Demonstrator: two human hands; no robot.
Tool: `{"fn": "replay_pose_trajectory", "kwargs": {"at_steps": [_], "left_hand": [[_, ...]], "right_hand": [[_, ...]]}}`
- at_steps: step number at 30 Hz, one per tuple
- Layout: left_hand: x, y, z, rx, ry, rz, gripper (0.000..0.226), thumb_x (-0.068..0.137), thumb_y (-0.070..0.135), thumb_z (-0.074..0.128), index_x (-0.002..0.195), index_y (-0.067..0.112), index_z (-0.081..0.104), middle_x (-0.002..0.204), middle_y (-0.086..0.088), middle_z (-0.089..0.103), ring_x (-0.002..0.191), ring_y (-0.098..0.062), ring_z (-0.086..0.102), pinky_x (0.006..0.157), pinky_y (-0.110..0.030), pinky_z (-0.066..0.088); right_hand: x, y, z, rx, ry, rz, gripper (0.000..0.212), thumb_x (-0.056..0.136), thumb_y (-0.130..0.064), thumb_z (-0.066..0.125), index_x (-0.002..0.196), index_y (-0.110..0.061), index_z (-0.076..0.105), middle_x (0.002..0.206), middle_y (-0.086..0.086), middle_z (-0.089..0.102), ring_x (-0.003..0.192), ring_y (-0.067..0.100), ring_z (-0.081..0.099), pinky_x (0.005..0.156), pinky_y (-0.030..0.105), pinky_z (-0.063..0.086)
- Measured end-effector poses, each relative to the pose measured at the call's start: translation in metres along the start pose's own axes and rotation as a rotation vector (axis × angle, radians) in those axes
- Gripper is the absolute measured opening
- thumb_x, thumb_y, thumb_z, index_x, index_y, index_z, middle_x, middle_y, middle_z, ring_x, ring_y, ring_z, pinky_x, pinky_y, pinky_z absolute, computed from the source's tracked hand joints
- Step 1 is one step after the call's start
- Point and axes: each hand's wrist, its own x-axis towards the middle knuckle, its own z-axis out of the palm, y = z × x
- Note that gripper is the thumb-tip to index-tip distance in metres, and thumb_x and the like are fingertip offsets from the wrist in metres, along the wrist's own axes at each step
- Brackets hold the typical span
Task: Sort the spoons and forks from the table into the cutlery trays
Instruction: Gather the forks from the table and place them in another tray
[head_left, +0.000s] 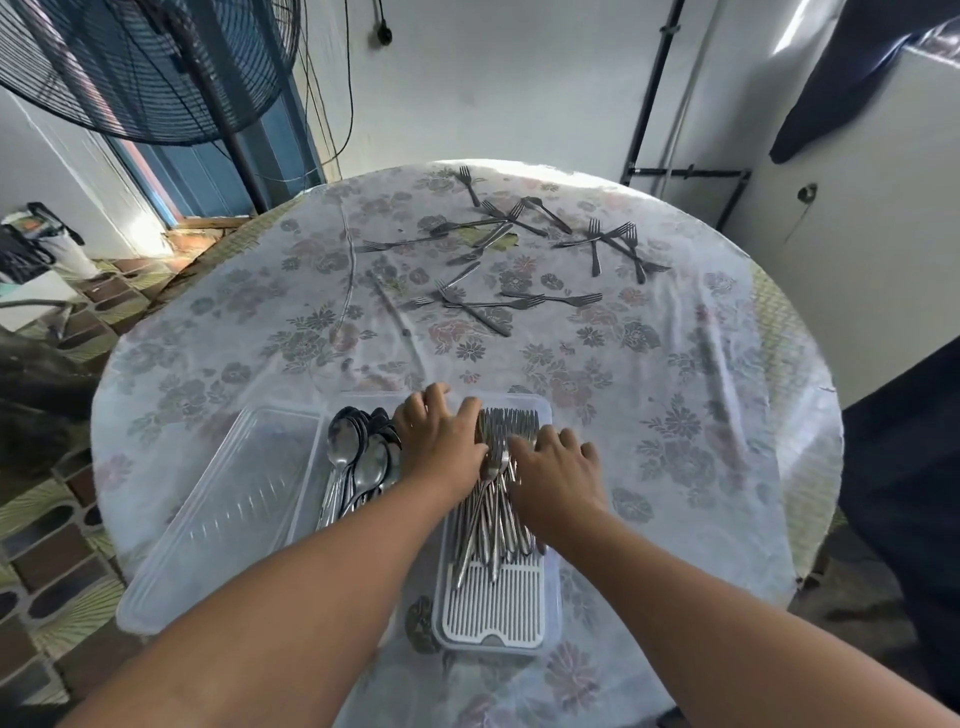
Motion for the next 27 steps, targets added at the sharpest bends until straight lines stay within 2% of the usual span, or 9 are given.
{"fn": "replay_pose_trajectory", "kwargs": {"at_steps": [2, 5, 8, 14, 17, 19, 23, 25, 27], "left_hand": [[-0.005, -0.007, -0.003, 0.006, 0.057, 0.144, 0.043, 0.093, 0.053, 0.063, 0.13, 0.034, 0.056, 0.141, -0.006, 0.036, 0.129, -0.03, 0.028, 0.11, -0.045, 0.021], [-0.011, -0.017, -0.011, 0.037, -0.116, 0.341, 0.041, 0.087, 0.062, 0.065, 0.123, 0.042, 0.065, 0.142, 0.001, 0.035, 0.131, -0.028, 0.025, 0.109, -0.043, 0.02], [-0.016, -0.019, -0.014, 0.095, -0.29, 0.314, 0.053, 0.08, 0.066, 0.07, 0.131, 0.055, 0.06, 0.154, 0.007, 0.024, 0.136, -0.031, 0.016, 0.115, -0.049, 0.011], [-0.016, -0.011, -0.012, 0.12, -0.249, 0.229, 0.067, 0.092, 0.058, 0.062, 0.152, 0.051, 0.034, 0.158, 0.0, 0.023, 0.143, -0.036, 0.012, 0.119, -0.055, -0.002], [-0.017, -0.015, -0.014, 0.118, -0.148, 0.257, 0.051, 0.094, 0.063, 0.056, 0.142, 0.047, 0.05, 0.151, 0.001, 0.037, 0.141, -0.031, 0.021, 0.12, -0.056, 0.0], [-0.017, -0.019, -0.017, 0.181, -0.173, 0.306, 0.052, 0.09, 0.071, 0.054, 0.136, 0.047, 0.057, 0.152, 0.001, 0.036, 0.142, -0.029, 0.02, 0.12, -0.058, -0.006], [-0.017, -0.02, -0.016, 0.383, -0.291, 0.321, 0.073, 0.088, 0.078, 0.048, 0.149, 0.039, 0.046, 0.166, -0.007, 0.012, 0.151, -0.04, -0.001, 0.114, -0.066, -0.022], [-0.017, -0.017, -0.013, 0.412, -0.322, 0.293, 0.076, 0.094, 0.074, 0.041, 0.159, 0.037, 0.026, 0.169, -0.011, -0.005, 0.152, -0.043, -0.013, 0.112, -0.066, -0.027], [-0.018, -0.011, -0.01, 0.372, -0.307, 0.257, 0.071, 0.097, 0.069, 0.035, 0.159, 0.037, 0.023, 0.169, -0.013, -0.01, 0.152, -0.043, -0.016, 0.111, -0.064, -0.029]], "right_hand": [[0.0, 0.001, 0.001, 0.018, 0.013, -0.007, 0.045, 0.097, -0.033, 0.054, 0.141, -0.035, 0.045, 0.139, 0.008, 0.047, 0.129, 0.031, 0.041, 0.103, 0.046, 0.034], [0.0, 0.003, 0.003, 0.007, 0.028, -0.024, 0.05, 0.099, -0.038, 0.047, 0.148, -0.042, 0.037, 0.14, 0.009, 0.046, 0.128, 0.032, 0.04, 0.101, 0.046, 0.033], [0.0, 0.001, 0.005, -0.033, 0.028, -0.025, 0.057, 0.099, -0.038, 0.045, 0.154, -0.043, 0.03, 0.144, 0.012, 0.042, 0.131, 0.034, 0.036, 0.103, 0.048, 0.03], [-0.004, 0.005, 0.006, -0.039, 0.088, -0.025, 0.042, 0.095, -0.05, 0.052, 0.127, -0.025, 0.064, 0.137, 0.01, 0.046, 0.129, 0.032, 0.038, 0.111, 0.05, 0.028], [-0.006, 0.002, 0.009, -0.02, 0.121, 0.037, 0.04, 0.086, -0.046, 0.064, 0.115, -0.019, 0.069, 0.125, 0.014, 0.05, 0.115, 0.036, 0.043, 0.103, 0.051, 0.038], [-0.005, -0.001, 0.006, 0.007, 0.123, 0.068, 0.047, 0.082, -0.038, 0.066, 0.123, -0.015, 0.065, 0.125, 0.016, 0.046, 0.113, 0.037, 0.041, 0.103, 0.053, 0.038], [0.0, 0.002, 0.005, 0.016, 0.035, 0.057, 0.067, 0.091, -0.029, 0.05, 0.156, -0.027, 0.032, 0.145, 0.014, 0.021, 0.134, 0.04, 0.021, 0.121, 0.056, 0.013], [0.003, 0.002, 0.002, 0.029, 0.02, 0.06, 0.063, 0.097, -0.038, 0.043, 0.158, -0.034, 0.028, 0.151, 0.011, 0.013, 0.142, 0.042, 0.01, 0.122, 0.061, -0.002], [0.008, 0.003, 0.004, 0.034, -0.009, 0.047, 0.058, 0.101, -0.055, 0.032, 0.157, -0.039, 0.027, 0.162, 0.011, 0.003, 0.149, 0.044, -0.002, 0.116, 0.063, -0.021]]}}
